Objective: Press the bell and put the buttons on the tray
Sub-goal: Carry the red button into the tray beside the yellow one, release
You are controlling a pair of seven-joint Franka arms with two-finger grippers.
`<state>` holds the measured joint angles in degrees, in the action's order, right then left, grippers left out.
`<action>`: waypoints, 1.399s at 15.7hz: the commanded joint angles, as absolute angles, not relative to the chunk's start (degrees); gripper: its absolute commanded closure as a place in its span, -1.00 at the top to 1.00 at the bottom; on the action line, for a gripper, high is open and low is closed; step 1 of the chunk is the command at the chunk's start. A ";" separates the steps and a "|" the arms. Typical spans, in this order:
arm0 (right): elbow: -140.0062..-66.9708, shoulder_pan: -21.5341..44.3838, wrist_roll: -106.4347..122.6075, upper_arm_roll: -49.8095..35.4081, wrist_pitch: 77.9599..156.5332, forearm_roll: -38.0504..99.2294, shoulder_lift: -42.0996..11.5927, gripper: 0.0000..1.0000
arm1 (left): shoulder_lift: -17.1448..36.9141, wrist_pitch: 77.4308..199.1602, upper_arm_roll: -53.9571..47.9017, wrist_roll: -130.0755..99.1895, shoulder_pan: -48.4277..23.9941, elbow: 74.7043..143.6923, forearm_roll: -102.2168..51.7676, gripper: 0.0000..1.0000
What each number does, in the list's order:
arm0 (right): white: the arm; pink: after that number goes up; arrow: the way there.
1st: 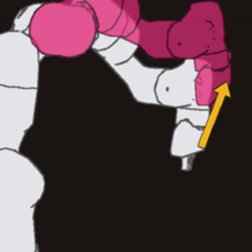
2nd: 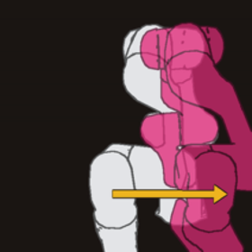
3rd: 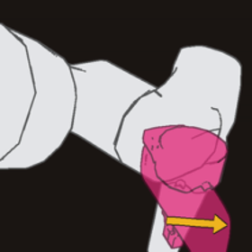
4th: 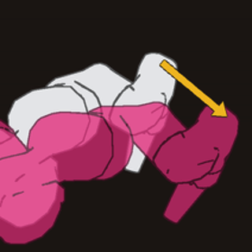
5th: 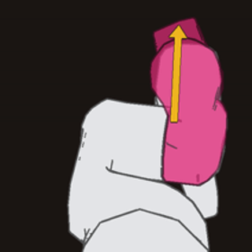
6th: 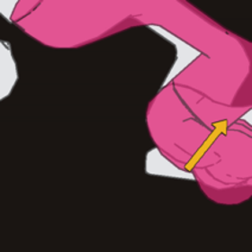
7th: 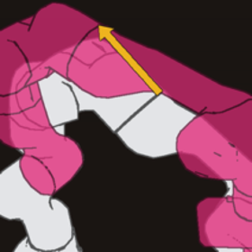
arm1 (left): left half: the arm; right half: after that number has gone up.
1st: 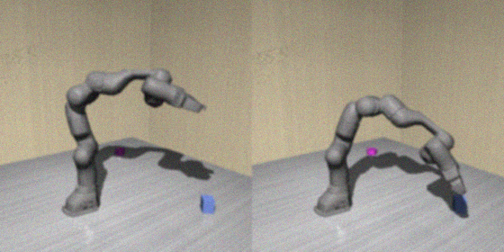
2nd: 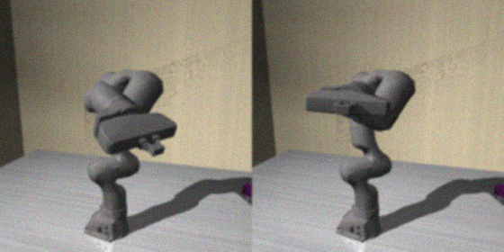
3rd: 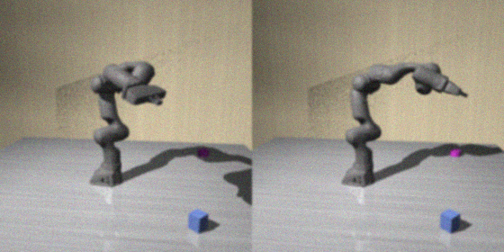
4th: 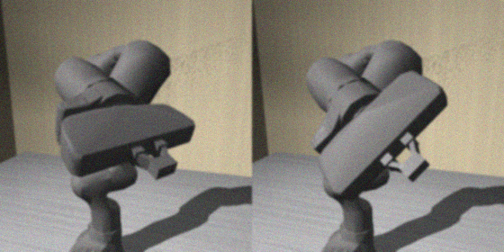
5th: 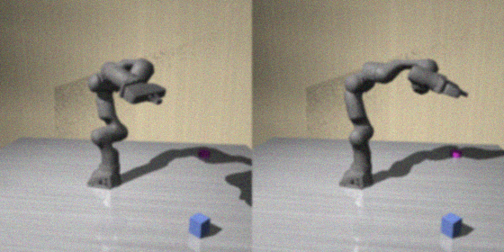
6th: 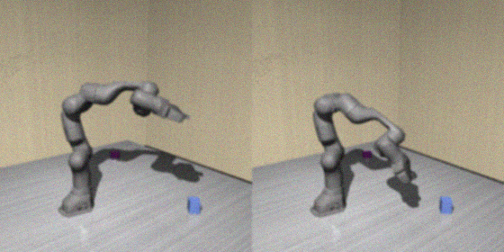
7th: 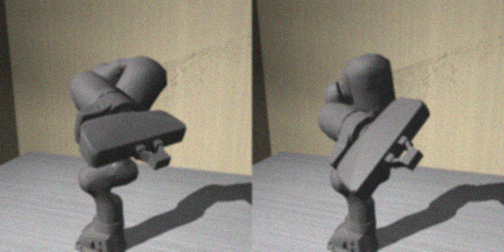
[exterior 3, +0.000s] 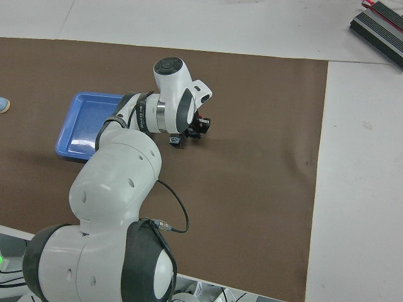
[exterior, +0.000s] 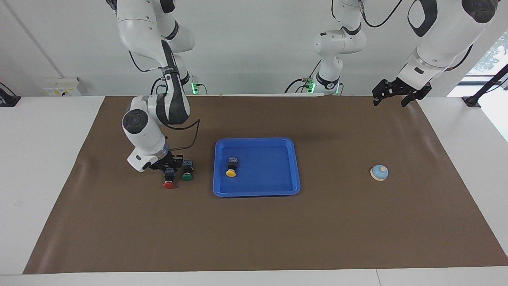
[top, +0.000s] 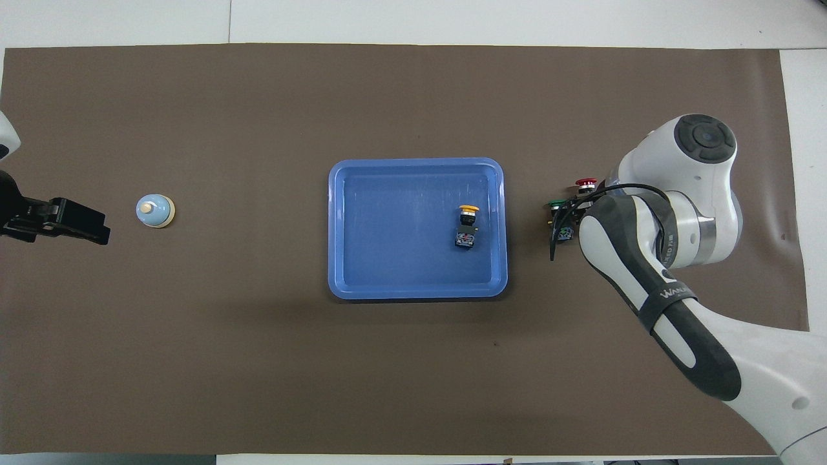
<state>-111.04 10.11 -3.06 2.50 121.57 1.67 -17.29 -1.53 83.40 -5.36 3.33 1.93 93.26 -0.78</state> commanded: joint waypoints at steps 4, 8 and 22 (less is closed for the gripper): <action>-101.43 20.20 -18.78 2.20 111.98 1.76 -17.58 -1.00 | -2.81 83.41 -5.27 2.90 2.11 94.57 -0.88 1.00; -98.00 25.39 -25.31 2.11 112.14 2.46 -19.07 -1.00 | -2.81 83.41 -5.36 2.90 2.11 94.57 -0.88 1.00; -93.43 33.40 -32.08 2.20 119.71 7.12 -27.60 -1.00 | -2.81 83.41 -5.36 2.90 2.11 94.57 -0.88 1.00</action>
